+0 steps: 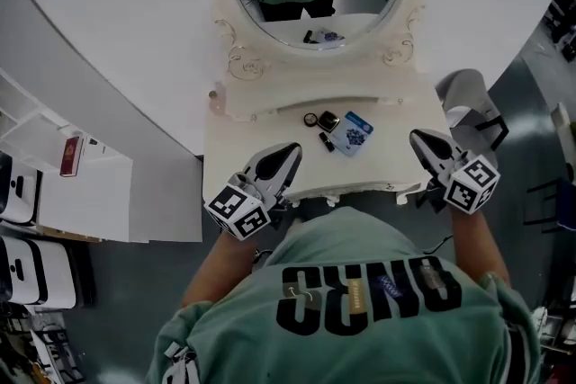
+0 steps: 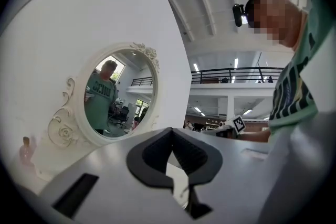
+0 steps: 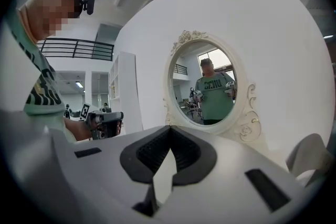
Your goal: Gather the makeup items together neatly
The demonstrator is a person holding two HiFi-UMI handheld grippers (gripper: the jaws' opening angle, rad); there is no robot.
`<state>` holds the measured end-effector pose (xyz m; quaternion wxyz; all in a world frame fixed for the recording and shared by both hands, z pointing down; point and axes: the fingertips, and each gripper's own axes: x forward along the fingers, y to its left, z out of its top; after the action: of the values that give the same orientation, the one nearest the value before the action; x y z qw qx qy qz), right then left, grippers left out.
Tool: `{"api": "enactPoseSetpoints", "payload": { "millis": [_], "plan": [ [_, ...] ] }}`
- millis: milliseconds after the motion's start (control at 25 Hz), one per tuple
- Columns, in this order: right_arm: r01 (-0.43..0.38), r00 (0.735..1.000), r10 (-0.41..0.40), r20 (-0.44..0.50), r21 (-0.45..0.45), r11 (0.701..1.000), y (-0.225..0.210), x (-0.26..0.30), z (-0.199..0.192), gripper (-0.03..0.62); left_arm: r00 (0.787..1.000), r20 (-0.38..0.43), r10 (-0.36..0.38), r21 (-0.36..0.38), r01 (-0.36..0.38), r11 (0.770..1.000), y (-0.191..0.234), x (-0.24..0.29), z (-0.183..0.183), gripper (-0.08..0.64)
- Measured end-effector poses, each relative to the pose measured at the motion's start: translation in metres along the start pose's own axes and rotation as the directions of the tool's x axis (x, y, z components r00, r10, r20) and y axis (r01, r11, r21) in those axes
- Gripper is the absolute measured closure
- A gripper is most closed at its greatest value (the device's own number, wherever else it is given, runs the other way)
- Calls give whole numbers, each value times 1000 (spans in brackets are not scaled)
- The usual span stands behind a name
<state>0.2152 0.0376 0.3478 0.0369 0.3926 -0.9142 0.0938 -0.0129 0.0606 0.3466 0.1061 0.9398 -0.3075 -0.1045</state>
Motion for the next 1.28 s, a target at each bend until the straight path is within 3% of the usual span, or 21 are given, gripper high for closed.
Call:
{"api": "enactPoseSetpoints", "payload": {
  "millis": [160, 280, 600, 880, 1080, 1280],
  "plan": [
    [13, 1000, -13, 5, 16, 1000, -17, 69, 17, 598, 998, -45, -45, 13, 45, 999, 66, 20, 21, 552],
    [12, 1000, -12, -11, 24, 1000, -32, 104, 18, 598, 997, -59, -40, -2, 40, 999, 103, 36, 24, 552],
    [-102, 988, 103, -116, 15, 995, -89, 142, -20, 598, 996, -70, 54, -33, -56, 998, 130, 88, -8, 552],
    [-244, 951, 239, -196, 2, 970, -115, 164, -41, 595, 977, -31, 209, -63, -211, 976, 129, 108, -25, 552],
    [-272, 919, 254, -301, -19, 962, -105, 196, -68, 510, 969, -36, 243, -68, -245, 967, 142, 99, -33, 552],
    [-273, 868, 235, -438, -25, 962, -92, 237, -122, 442, 968, -84, 236, -64, -242, 968, 166, 90, -56, 552]
  ]
}}
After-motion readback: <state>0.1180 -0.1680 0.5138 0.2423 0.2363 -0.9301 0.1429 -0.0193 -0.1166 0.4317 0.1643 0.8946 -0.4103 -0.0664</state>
